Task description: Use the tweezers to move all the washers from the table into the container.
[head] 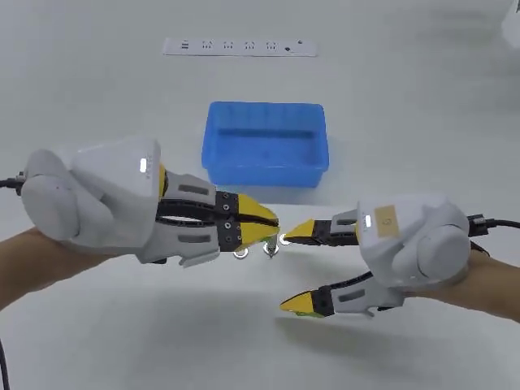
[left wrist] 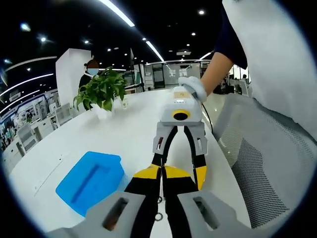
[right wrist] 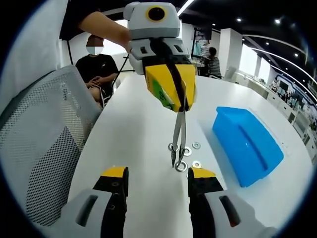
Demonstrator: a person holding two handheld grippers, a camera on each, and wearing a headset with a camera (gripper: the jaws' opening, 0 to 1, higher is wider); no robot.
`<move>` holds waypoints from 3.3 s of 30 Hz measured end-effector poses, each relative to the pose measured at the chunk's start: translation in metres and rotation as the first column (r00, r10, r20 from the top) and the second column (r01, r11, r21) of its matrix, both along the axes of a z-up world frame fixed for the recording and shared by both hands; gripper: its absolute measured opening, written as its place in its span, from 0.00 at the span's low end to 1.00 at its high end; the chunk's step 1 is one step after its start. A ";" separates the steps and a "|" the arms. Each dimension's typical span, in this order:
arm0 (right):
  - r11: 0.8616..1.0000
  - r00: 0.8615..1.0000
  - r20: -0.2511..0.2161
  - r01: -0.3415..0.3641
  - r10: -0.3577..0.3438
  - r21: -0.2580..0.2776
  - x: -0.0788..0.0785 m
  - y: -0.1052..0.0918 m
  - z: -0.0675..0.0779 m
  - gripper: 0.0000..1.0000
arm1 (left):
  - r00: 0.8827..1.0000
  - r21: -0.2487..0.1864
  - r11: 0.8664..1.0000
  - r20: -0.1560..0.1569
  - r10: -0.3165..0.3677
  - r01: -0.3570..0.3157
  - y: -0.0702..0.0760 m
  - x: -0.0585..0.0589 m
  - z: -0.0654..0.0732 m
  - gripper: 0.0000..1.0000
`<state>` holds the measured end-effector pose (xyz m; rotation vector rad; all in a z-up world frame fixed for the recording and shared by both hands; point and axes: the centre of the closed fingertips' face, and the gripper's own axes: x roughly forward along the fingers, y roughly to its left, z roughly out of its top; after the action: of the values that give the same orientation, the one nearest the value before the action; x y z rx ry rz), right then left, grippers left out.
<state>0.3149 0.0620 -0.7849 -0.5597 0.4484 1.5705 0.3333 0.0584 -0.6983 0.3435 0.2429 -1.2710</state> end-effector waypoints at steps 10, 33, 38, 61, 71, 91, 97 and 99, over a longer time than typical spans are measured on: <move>1.000 1.000 -0.013 -0.003 0.003 0.008 -0.001 0.005 0.000 0.49 | 1.000 -0.011 1.000 0.002 -0.006 0.006 -0.001 0.002 0.000 0.05; 1.000 1.000 0.009 -0.017 0.017 -0.004 0.020 0.027 0.006 0.14 | 0.999 0.074 0.997 0.008 -0.039 0.038 -0.002 0.002 -0.004 0.05; 1.000 1.000 0.009 -0.017 0.017 -0.014 0.020 0.026 0.002 0.10 | 0.999 0.081 0.996 0.007 -0.038 0.037 -0.003 0.001 -0.004 0.05; 1.000 1.000 0.023 0.008 -0.008 0.007 0.022 0.029 0.015 0.08 | 0.998 0.057 0.997 -0.005 0.060 -0.060 0.005 0.006 0.015 0.13; 0.994 0.995 0.004 0.100 -0.100 0.046 0.031 0.030 0.050 0.08 | 0.964 0.006 0.965 0.028 0.263 -0.263 0.058 0.000 0.051 0.23; 0.983 0.971 0.166 0.157 -0.171 0.095 0.101 0.057 0.116 0.08 | 0.851 -0.055 0.855 0.081 0.519 -0.517 0.154 -0.014 0.072 0.21; 0.979 0.965 0.168 0.187 -0.199 0.088 0.136 0.061 0.106 0.08 | 0.841 -0.048 0.842 0.045 0.539 -0.537 0.156 -0.016 0.058 0.21; 0.979 0.965 0.166 0.192 -0.202 0.073 0.145 0.060 0.099 0.08 | 0.834 -0.045 0.834 0.026 0.551 -0.549 0.158 -0.015 0.051 0.21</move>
<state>0.4600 0.1216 -0.6861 -0.5846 0.3171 1.3276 0.3181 0.2163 -0.6478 0.2404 0.2625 -0.6931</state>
